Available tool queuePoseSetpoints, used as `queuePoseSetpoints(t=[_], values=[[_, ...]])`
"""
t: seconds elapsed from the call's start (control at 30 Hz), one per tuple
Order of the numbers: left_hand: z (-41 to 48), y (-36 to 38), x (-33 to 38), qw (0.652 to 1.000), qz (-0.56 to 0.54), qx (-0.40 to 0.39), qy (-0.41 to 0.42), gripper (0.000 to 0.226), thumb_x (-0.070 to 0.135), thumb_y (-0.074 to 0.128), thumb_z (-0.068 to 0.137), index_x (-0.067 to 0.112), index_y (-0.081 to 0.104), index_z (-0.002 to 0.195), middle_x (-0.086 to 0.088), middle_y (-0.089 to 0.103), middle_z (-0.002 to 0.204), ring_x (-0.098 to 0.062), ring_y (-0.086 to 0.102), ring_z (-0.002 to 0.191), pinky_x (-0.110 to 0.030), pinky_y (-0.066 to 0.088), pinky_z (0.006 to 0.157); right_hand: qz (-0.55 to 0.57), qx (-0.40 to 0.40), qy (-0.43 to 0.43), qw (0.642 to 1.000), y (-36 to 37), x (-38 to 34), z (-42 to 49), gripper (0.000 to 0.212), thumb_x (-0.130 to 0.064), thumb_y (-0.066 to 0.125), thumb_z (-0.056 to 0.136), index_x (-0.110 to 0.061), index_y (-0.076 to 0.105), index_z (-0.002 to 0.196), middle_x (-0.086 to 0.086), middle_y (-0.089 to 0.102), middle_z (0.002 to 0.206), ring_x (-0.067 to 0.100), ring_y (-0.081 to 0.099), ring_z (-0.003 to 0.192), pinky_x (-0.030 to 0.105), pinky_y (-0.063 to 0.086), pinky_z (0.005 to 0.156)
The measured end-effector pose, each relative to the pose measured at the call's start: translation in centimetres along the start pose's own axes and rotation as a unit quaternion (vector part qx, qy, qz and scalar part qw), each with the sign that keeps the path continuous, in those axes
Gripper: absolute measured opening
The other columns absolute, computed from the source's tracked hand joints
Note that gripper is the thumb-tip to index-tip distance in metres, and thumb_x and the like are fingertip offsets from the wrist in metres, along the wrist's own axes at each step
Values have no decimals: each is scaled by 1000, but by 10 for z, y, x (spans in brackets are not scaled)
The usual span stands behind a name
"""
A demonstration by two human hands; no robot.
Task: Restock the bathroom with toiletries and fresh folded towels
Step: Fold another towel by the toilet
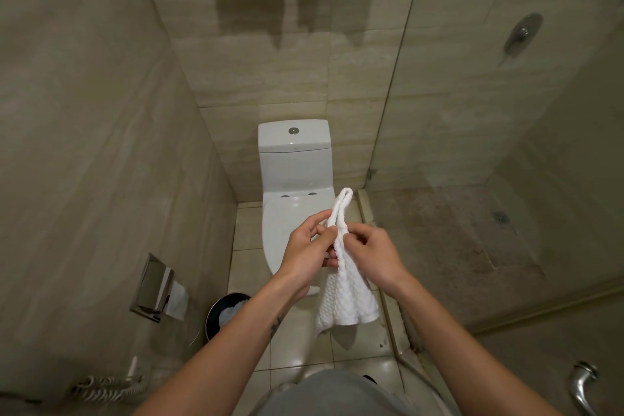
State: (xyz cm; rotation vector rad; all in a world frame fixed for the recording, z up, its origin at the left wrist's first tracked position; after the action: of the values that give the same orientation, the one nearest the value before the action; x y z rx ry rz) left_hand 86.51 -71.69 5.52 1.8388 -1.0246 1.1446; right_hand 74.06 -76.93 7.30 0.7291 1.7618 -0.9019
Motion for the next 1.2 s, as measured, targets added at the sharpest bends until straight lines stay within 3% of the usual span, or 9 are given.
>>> queuePoseSetpoints(t=[0.2,0.33,0.43,0.57,0.67,0.8,0.93,1.03,1.2], values=[[-5,0,-2,1000,8,4,3,35,13,58,97,24,58,130,-1,60,83,-10,63,65,-32,60,68,32,6,-13,999,5,-2,-3,31,-1,49,95,-16,73,106,3,73,74,7,69,64,15,49,56],[-6,-2,-5,1000,18,3,8,33,13,58,98,25,58,129,-3,58,86,-11,61,65,-31,59,68,8,11,-32,999,9,5,-4,30,-8,51,95,-24,74,105,17,71,84,15,71,72,23,54,63],[-7,-5,-7,1000,15,-5,0,28,17,54,101,26,58,127,-5,58,85,-8,59,62,-31,59,68,5,0,-30,1000,13,9,-4,29,-11,52,95,-25,74,105,12,73,88,20,72,82,31,59,74],[-9,-10,-8,999,-24,-26,-21,28,24,43,105,28,62,125,-8,60,87,-10,56,66,-33,59,70,-6,9,-29,1000,17,4,-6,17,-23,58,94,-22,75,89,5,70,83,12,65,77,22,50,70],[-8,-16,-5,996,-73,-47,-32,29,24,41,104,23,61,126,-2,60,77,-13,54,64,-37,56,68,3,1,-35,999,18,2,-7,11,-27,68,88,-29,76,95,8,70,90,13,64,77,26,51,72],[-5,-25,-2,994,-74,-78,-25,30,29,41,104,19,54,130,-3,55,72,-16,54,63,-38,52,64,3,-2,-40,999,18,-4,-7,24,-11,62,88,-29,77,92,10,70,85,12,60,69,26,48,66],[0,-37,3,998,9,-62,3,29,12,44,100,23,56,124,1,54,68,-13,52,63,-32,51,64,-20,30,-58,998,25,-8,-5,27,-10,64,85,-33,77,90,1,67,86,6,59,71,23,47,68],[6,-51,8,997,59,-36,31,33,3,49,95,26,57,118,-2,55,78,-13,53,68,-29,51,68,-56,47,-68,995,30,-9,-2,28,-11,65,84,-31,76,100,-6,61,84,1,54,70,15,41,67],[21,-73,12,984,160,-30,67,47,0,59,84,32,51,118,-2,50,118,-13,53,97,-15,49,73,-109,63,-87,988,32,-17,-3,28,-8,65,84,-27,77,100,-9,55,79,0,52,68,12,37,64]])
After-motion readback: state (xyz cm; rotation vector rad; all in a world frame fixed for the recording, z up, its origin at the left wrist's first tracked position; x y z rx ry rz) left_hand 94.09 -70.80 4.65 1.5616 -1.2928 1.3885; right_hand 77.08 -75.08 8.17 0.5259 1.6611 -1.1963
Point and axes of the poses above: each hand's wrist, its own z-axis towards the middle knuckle, its own y-axis out of the palm, x = y × z, the point moved 1 cm from there along z, towards the middle knuckle
